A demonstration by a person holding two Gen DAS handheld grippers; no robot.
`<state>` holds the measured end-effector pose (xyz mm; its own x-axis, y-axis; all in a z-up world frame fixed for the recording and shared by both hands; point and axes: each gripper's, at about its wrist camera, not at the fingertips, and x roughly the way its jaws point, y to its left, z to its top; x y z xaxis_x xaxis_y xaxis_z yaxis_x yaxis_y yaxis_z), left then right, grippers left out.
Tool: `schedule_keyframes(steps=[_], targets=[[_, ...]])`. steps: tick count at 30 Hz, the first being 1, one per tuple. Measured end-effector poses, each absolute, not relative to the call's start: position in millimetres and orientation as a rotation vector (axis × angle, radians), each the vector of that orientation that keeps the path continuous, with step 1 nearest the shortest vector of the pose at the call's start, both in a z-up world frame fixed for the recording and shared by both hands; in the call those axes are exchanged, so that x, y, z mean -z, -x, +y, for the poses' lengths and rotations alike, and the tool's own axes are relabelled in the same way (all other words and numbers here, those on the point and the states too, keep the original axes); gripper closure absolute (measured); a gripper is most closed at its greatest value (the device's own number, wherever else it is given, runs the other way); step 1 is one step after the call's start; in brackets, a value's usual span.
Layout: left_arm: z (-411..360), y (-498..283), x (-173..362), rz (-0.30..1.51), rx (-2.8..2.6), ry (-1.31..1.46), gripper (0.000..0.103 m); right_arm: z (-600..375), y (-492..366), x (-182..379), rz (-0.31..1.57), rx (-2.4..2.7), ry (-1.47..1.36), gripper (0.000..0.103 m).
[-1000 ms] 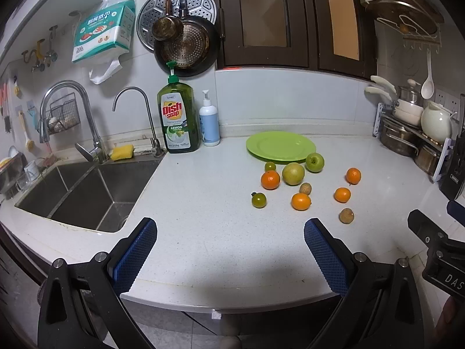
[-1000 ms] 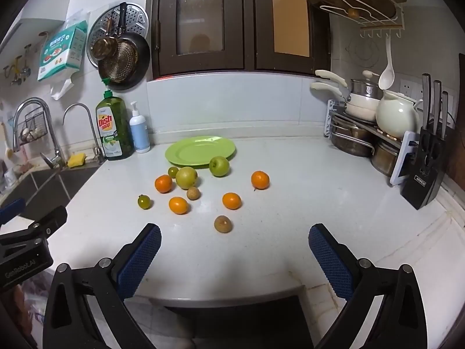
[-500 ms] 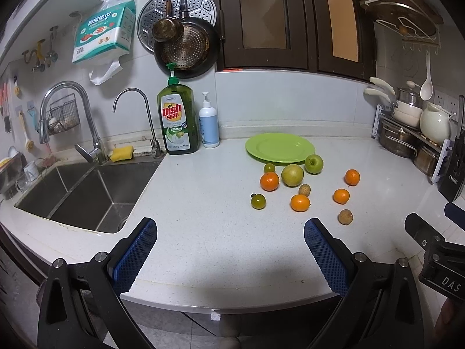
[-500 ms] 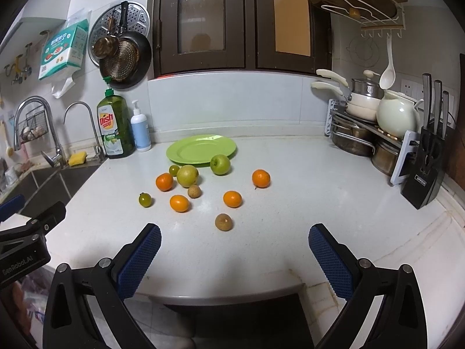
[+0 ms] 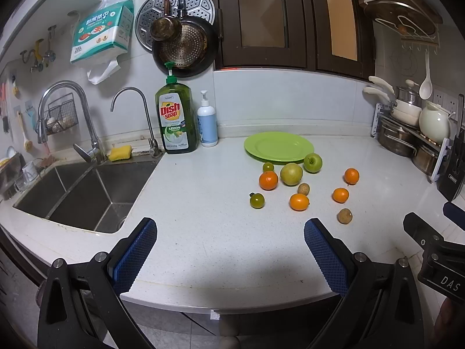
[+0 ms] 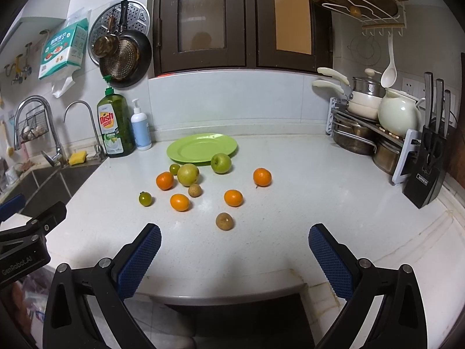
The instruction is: Organize fruits
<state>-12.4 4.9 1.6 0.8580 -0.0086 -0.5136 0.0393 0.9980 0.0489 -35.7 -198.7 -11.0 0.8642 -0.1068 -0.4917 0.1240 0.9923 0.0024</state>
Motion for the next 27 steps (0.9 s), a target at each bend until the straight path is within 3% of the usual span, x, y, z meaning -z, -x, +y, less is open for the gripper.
schedule_keyframes(steps=[27], targets=[[4.5, 12.0, 2.4, 0.544, 0.028, -0.061, 0.0, -198.3, 34.6, 12.4, 0.517, 0.121, -0.035, 0.001]])
